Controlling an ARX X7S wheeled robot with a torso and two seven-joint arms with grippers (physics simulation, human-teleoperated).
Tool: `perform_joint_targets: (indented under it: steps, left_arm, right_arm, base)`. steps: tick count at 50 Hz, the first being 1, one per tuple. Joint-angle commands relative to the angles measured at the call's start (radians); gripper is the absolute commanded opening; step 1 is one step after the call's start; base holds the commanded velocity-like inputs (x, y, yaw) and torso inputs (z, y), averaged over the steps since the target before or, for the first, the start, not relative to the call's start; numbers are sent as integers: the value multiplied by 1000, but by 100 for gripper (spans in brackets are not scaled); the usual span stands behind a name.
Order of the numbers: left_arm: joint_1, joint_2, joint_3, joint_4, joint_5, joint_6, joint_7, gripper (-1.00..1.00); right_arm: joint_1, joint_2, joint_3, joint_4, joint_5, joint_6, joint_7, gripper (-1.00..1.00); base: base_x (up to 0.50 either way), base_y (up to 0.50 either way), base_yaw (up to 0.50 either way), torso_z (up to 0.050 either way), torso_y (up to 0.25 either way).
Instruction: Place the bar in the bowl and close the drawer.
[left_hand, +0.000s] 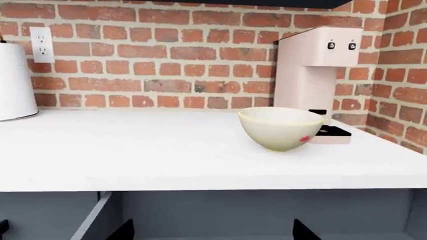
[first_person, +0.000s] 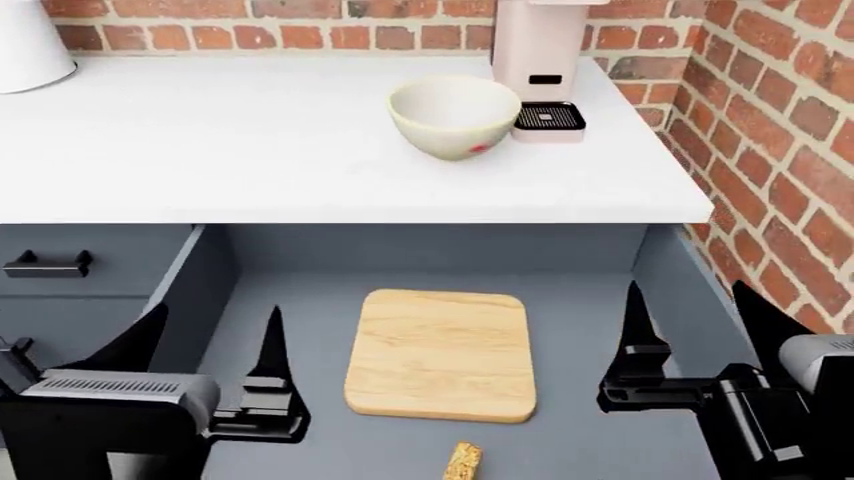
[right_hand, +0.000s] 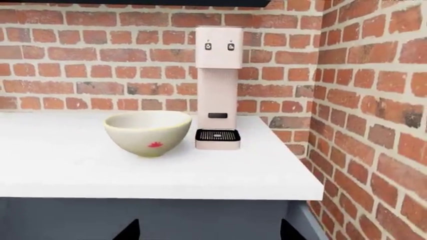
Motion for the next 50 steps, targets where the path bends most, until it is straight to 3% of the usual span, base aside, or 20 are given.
perform_joint_targets:
  steps: [1, 5, 8, 13, 18, 23, 30, 50]
  left_arm:
    - [-78, -72, -69, 31, -190, -74, -93, 100]
    - [-217, -184, -121, 25, -498, -122, -235, 100]
    - [-364, -271, -106, -11, -745, -147, -336, 100]
    - [-597, -351, -23, -115, -999, -174, -428, 100]
    - [-811, -381, 83, -254, -1181, -210, -454, 100]
    - [-966, -377, 166, -388, -1249, -260, -452, 100]
    - [-1082, -352, 241, -548, -1256, -315, -423, 100]
    - [-1112, -356, 263, -572, -1265, -319, -434, 100]
  right_arm:
    - [62, 52, 37, -30, 137, 81, 48, 100]
    - [215, 150, 125, -21, 476, 214, 213, 100]
    - [356, 255, 113, 33, 734, 259, 381, 100]
    - [601, 394, -59, 169, 1034, 276, 549, 100]
    - [837, 437, -267, 312, 1186, 315, 626, 100]
    - [992, 421, -408, 436, 1215, 379, 642, 100]
    - [1114, 405, -502, 556, 1226, 431, 646, 100]
    - [1136, 409, -522, 589, 1226, 424, 630, 100]
  base:
    - [0, 0, 0, 0, 0]
    - [0, 0, 0, 0, 0]
    - [0, 0, 0, 0, 0]
    - [0, 0, 0, 0, 0]
    - [0, 0, 0, 0, 0]
    - [0, 0, 0, 0, 0]
    - [0, 0, 0, 0, 0]
    - [167, 119, 0, 0, 0]
